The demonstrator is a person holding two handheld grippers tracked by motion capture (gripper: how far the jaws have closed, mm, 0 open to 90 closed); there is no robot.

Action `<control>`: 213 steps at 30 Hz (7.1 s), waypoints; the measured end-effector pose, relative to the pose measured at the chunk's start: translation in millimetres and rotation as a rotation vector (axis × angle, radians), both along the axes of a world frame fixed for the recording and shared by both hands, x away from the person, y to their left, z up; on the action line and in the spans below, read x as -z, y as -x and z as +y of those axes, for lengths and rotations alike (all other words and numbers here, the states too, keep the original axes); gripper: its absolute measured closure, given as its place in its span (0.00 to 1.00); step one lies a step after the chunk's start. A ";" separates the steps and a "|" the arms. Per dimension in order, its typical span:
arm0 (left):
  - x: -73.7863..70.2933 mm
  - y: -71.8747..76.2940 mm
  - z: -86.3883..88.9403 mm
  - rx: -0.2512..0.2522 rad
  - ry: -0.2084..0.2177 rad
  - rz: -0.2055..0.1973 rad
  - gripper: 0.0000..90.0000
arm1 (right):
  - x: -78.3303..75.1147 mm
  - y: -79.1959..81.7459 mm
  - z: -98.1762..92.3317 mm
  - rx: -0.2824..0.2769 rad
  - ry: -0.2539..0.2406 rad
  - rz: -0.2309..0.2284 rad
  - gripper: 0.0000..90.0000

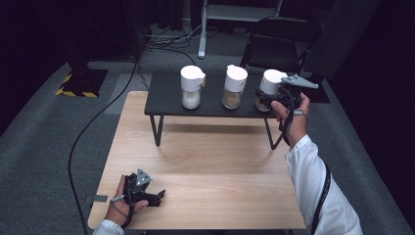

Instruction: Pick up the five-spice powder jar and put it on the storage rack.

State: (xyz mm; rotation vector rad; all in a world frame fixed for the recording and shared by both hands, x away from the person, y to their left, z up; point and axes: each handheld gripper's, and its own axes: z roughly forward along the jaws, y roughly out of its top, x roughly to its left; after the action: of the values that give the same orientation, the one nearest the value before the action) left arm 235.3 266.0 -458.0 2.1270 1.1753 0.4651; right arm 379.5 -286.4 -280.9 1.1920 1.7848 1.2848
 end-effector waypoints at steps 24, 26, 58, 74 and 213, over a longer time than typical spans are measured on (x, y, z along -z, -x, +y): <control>0.0 0.0 0.0 0.000 0.000 0.000 0.00 | 8.3 4.2 -12.5 -0.048 -0.010 -0.046 0.01; 0.0 0.0 0.0 0.000 0.000 0.000 0.00 | 7.9 6.0 -12.3 -0.053 0.000 -0.055 0.01; 0.0 0.0 0.0 0.000 0.000 0.000 0.00 | 12.6 59.2 -11.5 -0.049 0.134 -0.153 0.00; 0.0 0.0 -0.1 0.000 0.000 0.000 0.00 | 34.1 83.0 -18.0 -0.102 0.169 -0.187 0.00; 0.1 0.5 -0.1 0.000 0.000 -0.001 0.00 | 179.6 121.4 -109.7 -0.247 0.241 0.361 0.00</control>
State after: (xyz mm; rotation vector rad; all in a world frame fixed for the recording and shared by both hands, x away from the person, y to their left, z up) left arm 234.9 265.9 -458.0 2.1266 1.1751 0.4667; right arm 258.0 -396.1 -460.5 1.1451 2.3361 0.9879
